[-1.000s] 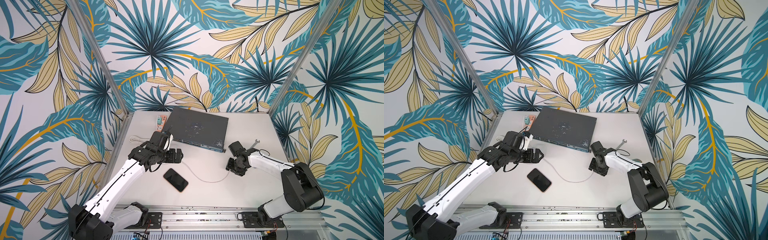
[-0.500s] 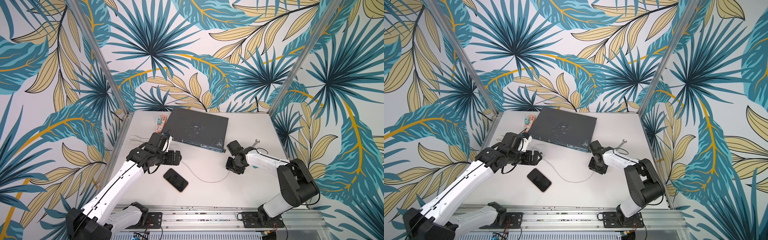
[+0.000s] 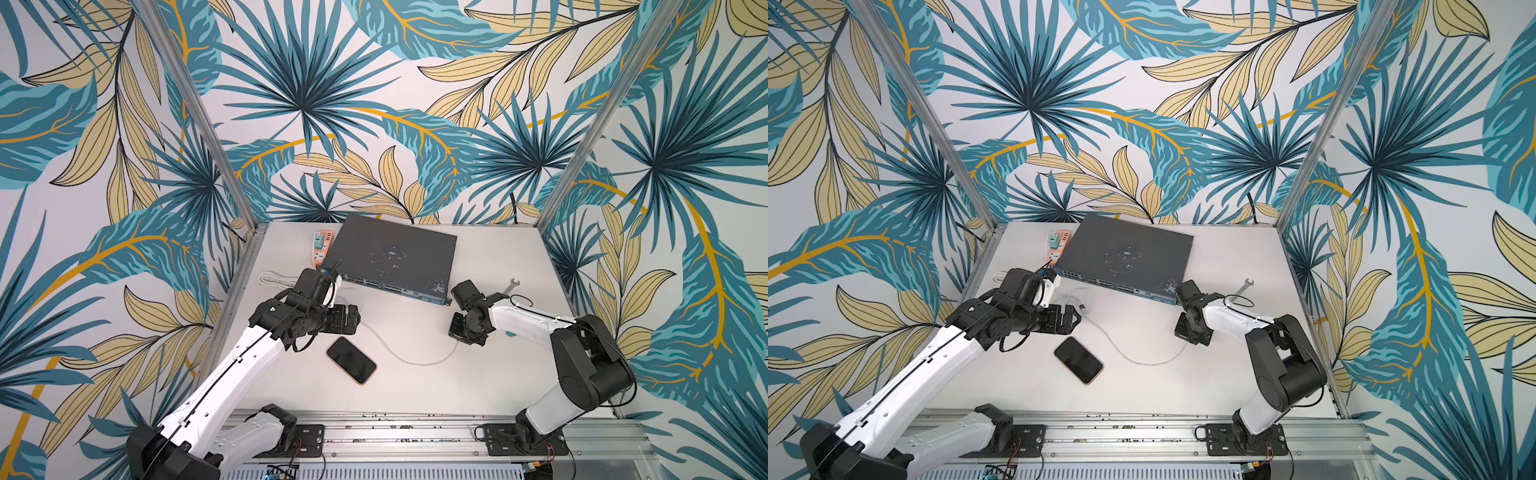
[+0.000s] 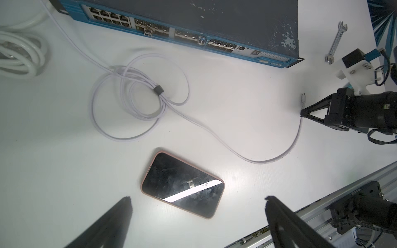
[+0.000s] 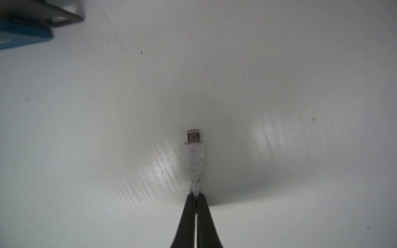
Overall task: Plug the charging cable into the phone
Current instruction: Pick up the charging cable from the center of the board.
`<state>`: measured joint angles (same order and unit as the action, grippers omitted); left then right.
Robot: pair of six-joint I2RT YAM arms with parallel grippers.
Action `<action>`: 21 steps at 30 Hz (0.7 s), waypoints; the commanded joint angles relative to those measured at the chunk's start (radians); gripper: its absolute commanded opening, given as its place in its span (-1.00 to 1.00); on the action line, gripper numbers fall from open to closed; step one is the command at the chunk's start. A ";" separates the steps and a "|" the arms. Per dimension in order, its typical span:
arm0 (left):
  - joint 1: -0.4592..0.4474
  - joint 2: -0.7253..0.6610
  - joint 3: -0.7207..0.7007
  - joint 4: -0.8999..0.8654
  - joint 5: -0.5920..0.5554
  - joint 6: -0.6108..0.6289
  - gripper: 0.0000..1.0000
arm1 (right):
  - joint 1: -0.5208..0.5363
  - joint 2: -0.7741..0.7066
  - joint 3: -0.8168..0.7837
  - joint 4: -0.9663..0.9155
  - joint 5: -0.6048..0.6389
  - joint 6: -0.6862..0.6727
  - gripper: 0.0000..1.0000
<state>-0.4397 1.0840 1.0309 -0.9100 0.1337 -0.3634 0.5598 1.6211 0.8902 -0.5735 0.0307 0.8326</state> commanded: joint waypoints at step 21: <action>0.037 0.063 0.030 0.108 0.109 -0.054 1.00 | 0.008 -0.142 0.104 0.135 0.082 -0.174 -1.00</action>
<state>-0.4110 1.1435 1.0321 -0.8478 0.2047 -0.3958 0.5629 1.5082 0.9749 -0.4660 0.0872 0.7128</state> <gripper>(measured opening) 0.998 0.062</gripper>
